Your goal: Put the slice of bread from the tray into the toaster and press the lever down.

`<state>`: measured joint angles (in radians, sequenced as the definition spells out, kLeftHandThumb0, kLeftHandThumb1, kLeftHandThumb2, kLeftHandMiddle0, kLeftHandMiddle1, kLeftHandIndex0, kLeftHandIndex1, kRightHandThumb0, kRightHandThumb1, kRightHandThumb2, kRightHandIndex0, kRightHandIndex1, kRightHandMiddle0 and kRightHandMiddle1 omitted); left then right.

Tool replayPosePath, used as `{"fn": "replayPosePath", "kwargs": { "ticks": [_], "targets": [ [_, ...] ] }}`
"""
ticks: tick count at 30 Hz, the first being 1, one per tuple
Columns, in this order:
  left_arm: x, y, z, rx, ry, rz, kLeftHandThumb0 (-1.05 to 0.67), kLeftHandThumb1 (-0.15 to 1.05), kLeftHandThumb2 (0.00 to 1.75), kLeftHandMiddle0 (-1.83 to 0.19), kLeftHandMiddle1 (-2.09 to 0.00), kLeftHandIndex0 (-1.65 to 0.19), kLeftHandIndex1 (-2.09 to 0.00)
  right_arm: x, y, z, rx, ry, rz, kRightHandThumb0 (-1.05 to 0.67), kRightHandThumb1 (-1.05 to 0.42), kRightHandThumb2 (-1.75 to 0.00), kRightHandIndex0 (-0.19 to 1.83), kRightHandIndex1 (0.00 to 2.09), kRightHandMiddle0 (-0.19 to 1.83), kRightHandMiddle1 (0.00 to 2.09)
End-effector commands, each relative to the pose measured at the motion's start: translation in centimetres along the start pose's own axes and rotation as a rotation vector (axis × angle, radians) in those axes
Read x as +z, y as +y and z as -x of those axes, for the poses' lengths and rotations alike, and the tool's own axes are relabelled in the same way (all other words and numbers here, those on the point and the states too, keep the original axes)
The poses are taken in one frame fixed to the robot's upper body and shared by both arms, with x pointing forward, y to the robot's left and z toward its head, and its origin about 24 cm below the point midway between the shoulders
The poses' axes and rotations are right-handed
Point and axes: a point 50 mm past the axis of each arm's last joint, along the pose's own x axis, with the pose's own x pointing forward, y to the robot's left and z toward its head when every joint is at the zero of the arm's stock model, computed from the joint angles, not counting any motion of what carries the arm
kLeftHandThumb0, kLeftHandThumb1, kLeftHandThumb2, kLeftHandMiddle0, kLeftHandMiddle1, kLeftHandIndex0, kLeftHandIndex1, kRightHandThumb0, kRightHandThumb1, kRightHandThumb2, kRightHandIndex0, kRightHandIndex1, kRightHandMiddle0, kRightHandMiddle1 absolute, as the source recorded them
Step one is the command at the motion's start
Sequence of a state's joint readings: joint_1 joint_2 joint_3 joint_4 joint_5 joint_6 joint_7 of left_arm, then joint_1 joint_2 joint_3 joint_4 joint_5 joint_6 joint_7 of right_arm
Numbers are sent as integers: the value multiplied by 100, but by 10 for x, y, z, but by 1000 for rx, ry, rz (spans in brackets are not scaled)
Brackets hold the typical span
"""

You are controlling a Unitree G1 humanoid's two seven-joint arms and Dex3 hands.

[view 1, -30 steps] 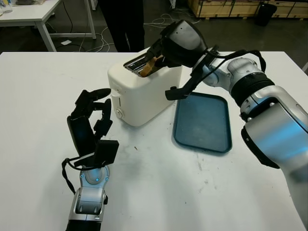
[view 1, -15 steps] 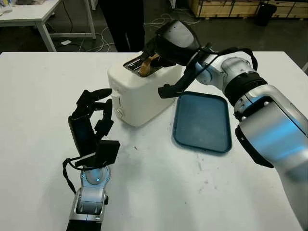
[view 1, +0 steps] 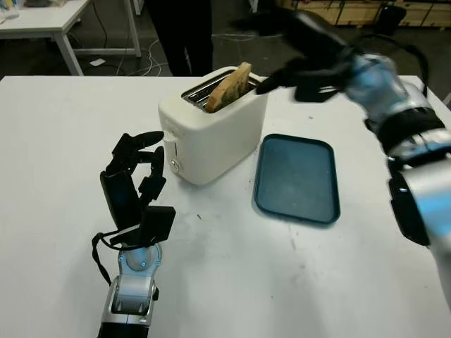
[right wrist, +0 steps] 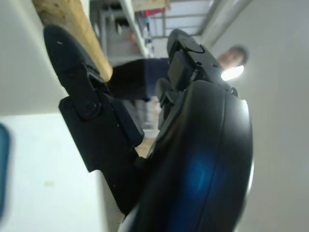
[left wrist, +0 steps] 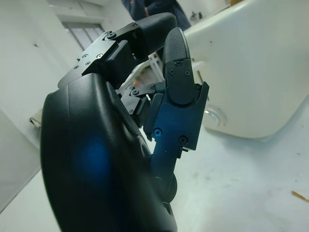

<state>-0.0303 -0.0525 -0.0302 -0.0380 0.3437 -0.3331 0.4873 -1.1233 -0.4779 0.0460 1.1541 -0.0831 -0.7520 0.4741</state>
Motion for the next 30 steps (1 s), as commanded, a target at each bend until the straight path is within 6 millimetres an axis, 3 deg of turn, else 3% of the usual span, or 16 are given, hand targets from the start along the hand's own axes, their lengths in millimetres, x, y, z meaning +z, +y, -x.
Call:
{"fn": "replayPosePath", "kwargs": {
  "ticks": [1,4,5,7,8,9,11,14,18,21,25,30],
  "targets": [
    [2,-6,0,-7,-5,32,-48,92,35,-66,-128,-68,-84,-9,0,15,-105,-32,-164,-58,-74,-2,20,47,38,4],
    [3,-6,-1,-13,-11,32,-48,92,35,-67,-128,-68,-84,-24,12,40,-268,-41,-438,-38,-89,-7,51,53,59,11],
    [3,-6,-2,-15,-13,32,-48,92,35,-67,-128,-68,-84,-28,18,47,-312,-16,-564,-30,-91,-21,61,65,70,15],
    [3,-5,-3,-18,-16,33,-48,92,35,-67,-128,-67,-84,-33,36,61,-353,53,-760,-27,-92,-35,54,99,77,19],
    [3,-5,-3,-18,-16,27,-48,92,36,-67,-128,-67,-85,-34,49,71,-359,112,-805,-27,-92,-45,47,124,77,28],
    [3,-4,-4,-17,-16,26,-48,92,36,-67,-128,-67,-85,-34,61,79,-358,162,-807,-28,-92,-48,45,135,73,42],
    [3,-4,-5,-15,-16,27,-48,92,36,-67,-128,-67,-85,-31,82,96,-351,221,-747,-30,-92,-49,48,143,62,74],
    [3,-2,-6,-15,-14,30,-47,92,35,-67,-128,-67,-85,-27,111,117,-382,231,-562,-30,-92,-48,59,140,61,89],
    [2,-1,-8,-17,-11,23,-47,92,35,-67,-128,-67,-87,-19,144,134,-526,222,-306,-28,-92,-46,69,130,67,84],
    [1,0,-8,-20,-6,22,-47,92,35,-66,-128,-67,-87,-13,164,143,-535,191,-143,-24,-92,-45,75,121,71,79],
    [-1,2,-8,-24,-2,-1,-47,92,35,-65,-127,-66,-87,-7,178,150,-530,195,-85,-26,-92,-44,75,121,76,76],
    [-4,6,-8,-38,-4,-31,-46,92,35,-63,-130,-65,-87,-7,176,148,-608,227,-116,-24,-92,-44,75,122,79,71]
  ]
}}
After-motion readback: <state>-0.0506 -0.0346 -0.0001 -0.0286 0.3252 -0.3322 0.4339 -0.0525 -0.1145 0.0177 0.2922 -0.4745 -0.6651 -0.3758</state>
